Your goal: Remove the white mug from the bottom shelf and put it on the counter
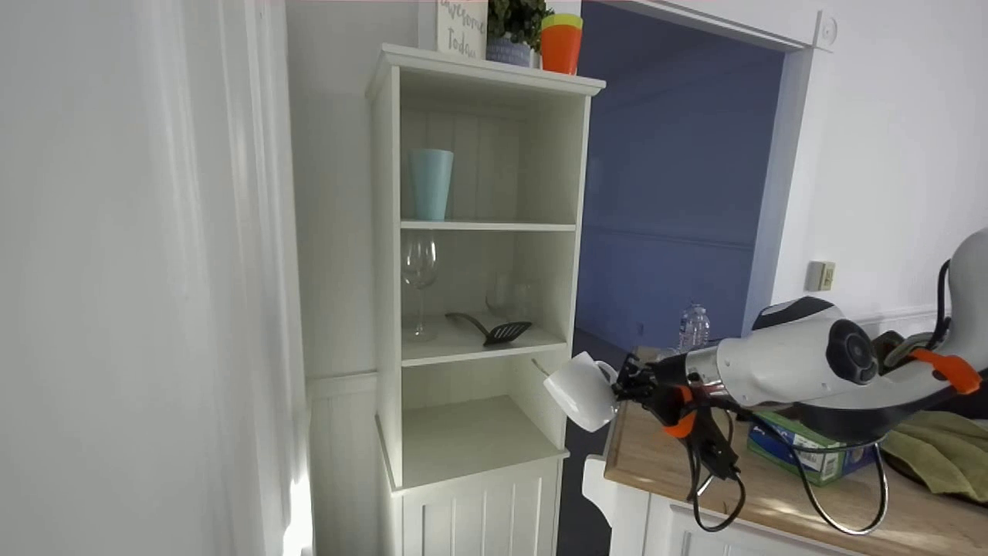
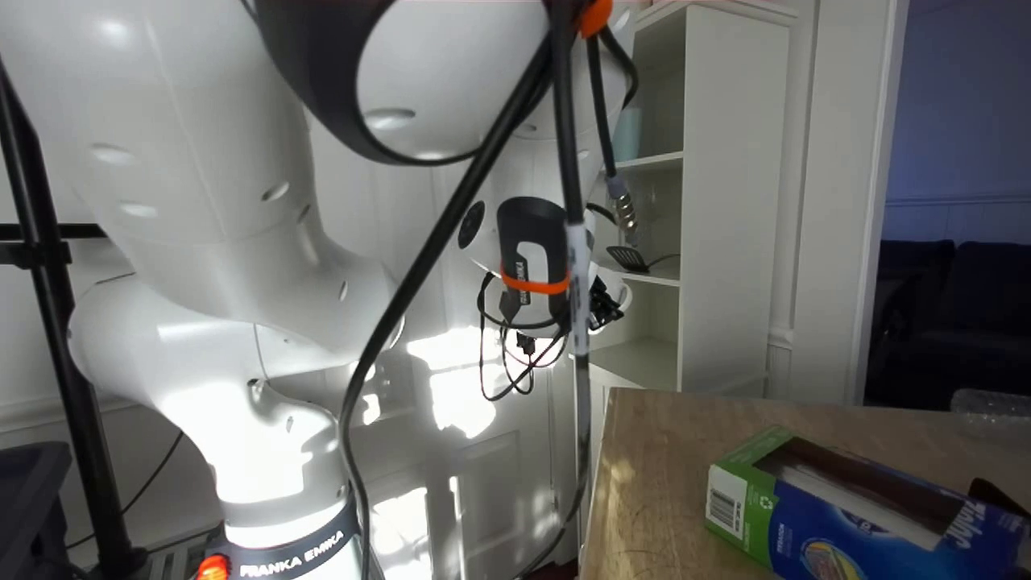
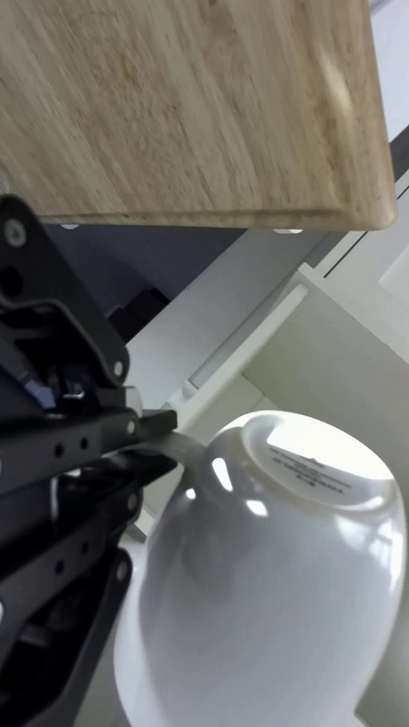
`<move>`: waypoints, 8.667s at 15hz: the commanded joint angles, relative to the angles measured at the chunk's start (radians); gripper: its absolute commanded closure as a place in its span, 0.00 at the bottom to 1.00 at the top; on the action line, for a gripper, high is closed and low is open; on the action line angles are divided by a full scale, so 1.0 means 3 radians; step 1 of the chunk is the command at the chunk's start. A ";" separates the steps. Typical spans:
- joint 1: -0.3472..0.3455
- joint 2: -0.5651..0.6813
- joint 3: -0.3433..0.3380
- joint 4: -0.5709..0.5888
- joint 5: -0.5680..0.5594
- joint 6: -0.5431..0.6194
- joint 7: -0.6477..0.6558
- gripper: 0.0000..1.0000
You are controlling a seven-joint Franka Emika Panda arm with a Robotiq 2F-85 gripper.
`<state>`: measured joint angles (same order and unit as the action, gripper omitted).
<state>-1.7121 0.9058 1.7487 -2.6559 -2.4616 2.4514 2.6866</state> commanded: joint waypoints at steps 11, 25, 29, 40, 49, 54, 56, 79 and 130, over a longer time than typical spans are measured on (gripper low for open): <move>-0.0890 0.0719 0.0330 -0.0310 0.0064 -0.0509 -0.0098 0.97; 0.0145 0.1076 0.0449 -0.0071 0.0931 -0.3934 0.0171 0.97; 0.0523 0.1204 0.0238 0.0091 0.0678 -0.4518 0.0179 0.97; 0.0508 0.1099 0.0213 0.0093 0.0845 -0.4400 0.0134 0.89; 0.0508 0.1099 0.0213 0.0093 0.0845 -0.4400 0.0134 0.89; 0.0518 0.1059 0.0158 0.0091 0.0790 -0.4398 0.0179 0.97; 0.0504 0.1011 0.0055 0.0070 0.0706 -0.4409 0.0259 0.97; 0.0838 0.1246 -0.0579 0.0195 0.0756 -0.5209 0.0194 0.97; 0.0990 0.1092 0.1476 0.1621 0.4403 -0.5140 -0.2337 0.00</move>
<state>-1.4049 1.2505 2.1944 -2.1697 -1.1486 0.8959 1.9912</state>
